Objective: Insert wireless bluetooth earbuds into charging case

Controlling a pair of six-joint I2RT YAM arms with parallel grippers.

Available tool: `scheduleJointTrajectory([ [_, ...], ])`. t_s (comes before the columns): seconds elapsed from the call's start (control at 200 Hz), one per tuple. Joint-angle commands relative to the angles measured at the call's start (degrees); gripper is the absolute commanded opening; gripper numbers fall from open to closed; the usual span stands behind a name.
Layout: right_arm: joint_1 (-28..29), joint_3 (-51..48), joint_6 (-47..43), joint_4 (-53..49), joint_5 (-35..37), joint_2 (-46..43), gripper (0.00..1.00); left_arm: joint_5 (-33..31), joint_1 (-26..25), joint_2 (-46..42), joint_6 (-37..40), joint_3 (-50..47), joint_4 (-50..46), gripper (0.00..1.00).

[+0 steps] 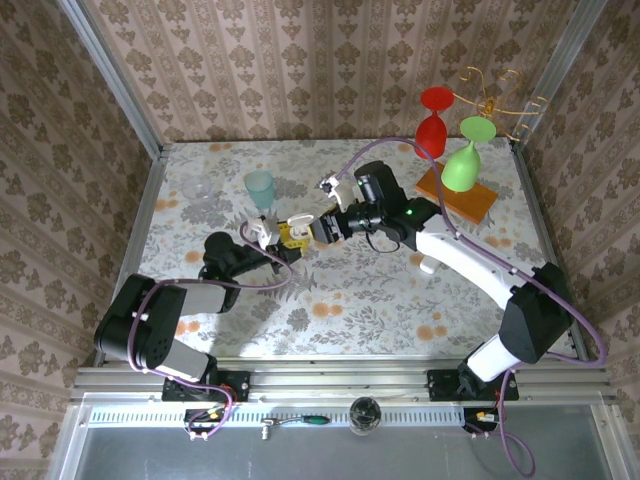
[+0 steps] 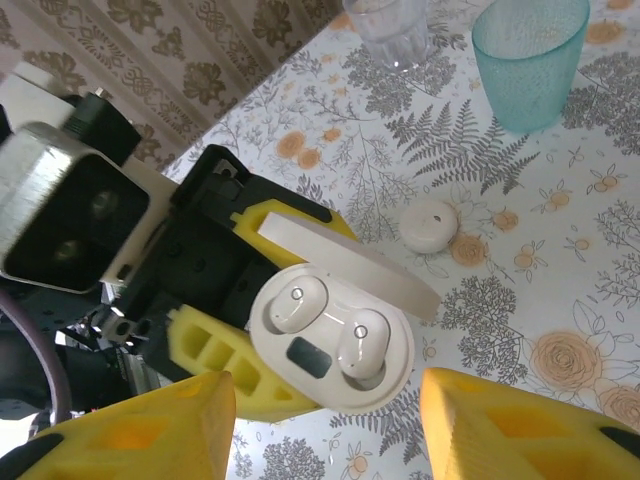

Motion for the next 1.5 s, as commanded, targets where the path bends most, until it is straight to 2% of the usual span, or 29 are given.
scheduleJointTrajectory([
  [0.0, -0.03, 4.61, -0.12, -3.41, 1.61, 0.43, 0.54, -0.03, -0.4, -1.09, 6.06, -0.87, 2.16, 0.18],
  [0.14, -0.04, 12.48, 1.94, -8.52, 4.73, 6.14, 0.55, 0.28, -1.09, -1.01, 8.48, -1.2, 2.13, 0.18],
  [0.275, -0.04, 20.2, 0.76, -16.87, 9.05, 12.8, 0.6, -0.06, -1.63, -1.66, 8.85, -1.22, 2.12, 0.18],
  [0.35, -0.04, 22.45, -0.17, -19.17, 9.19, 14.83, 0.63, -1.43, -1.67, -2.0, 7.63, -1.2, 2.13, 0.18],
  [0.56, -0.09, 19.44, -1.35, -19.78, 7.27, 11.94, 0.68, -6.44, -1.3, -3.41, 1.98, -1.24, 2.1, 0.16],
  [0.67, -1.07, 16.31, 3.23, -18.19, 7.22, 8.88, 0.7, -6.06, -1.29, -3.62, 0.37, -0.89, 2.13, 0.16],
  [0.78, -3.25, 11.44, 11.67, -14.11, 0.92, 5.32, 0.75, -5.7, -1.84, -3.6, -0.45, -0.05, 2.17, 0.16],
  [0.99, -5.83, -0.42, 27.28, 4.48, -17.14, 1.48, 0.76, -6.98, -3.32, -4.05, 0.6, 1.35, 2.26, 0.16],
  [1.01, -5.92, -1.54, 29.29, 7.06, -18.77, 1.3, 0.76, -7.02, -5.07, -3.97, 0.76, 1.5, 2.23, 0.16],
  [1.13, -6.0, -5.21, 35.15, 14.64, -22.38, 1.35, 0.76, -7.43, -6.12, -3.65, 1.24, 2.3, 2.26, 0.16],
  [1.325, -6.1, -8.98, 42.78, 23.61, -26.02, 2.5, 0.64, -7.76, -7.0, -2.43, 1.5, 3.87, 2.24, 0.16],
  [1.495, -6.76, -10.73, 45.14, 26.23, -26.27, 1.81, 0.41, -8.15, -7.01, -1.29, 1.9, 4.08, 2.37, 0.17],
])
